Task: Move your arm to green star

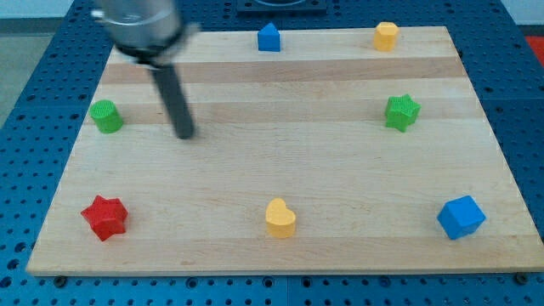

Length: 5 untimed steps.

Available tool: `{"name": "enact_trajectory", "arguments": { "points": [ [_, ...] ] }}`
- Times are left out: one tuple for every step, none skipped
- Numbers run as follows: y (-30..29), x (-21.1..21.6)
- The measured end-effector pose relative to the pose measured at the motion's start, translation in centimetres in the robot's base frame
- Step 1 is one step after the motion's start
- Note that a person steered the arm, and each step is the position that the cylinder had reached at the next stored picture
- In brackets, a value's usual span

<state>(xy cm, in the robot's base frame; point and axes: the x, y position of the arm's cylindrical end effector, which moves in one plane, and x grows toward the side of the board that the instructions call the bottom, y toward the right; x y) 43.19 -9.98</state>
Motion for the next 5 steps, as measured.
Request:
{"name": "enact_trajectory", "arguments": {
  "points": [
    [7.8, -0.1],
    [13.3, -0.7],
    [19.0, -0.7],
    [21.7, -1.5],
    [21.8, -1.7]
  ]
}}
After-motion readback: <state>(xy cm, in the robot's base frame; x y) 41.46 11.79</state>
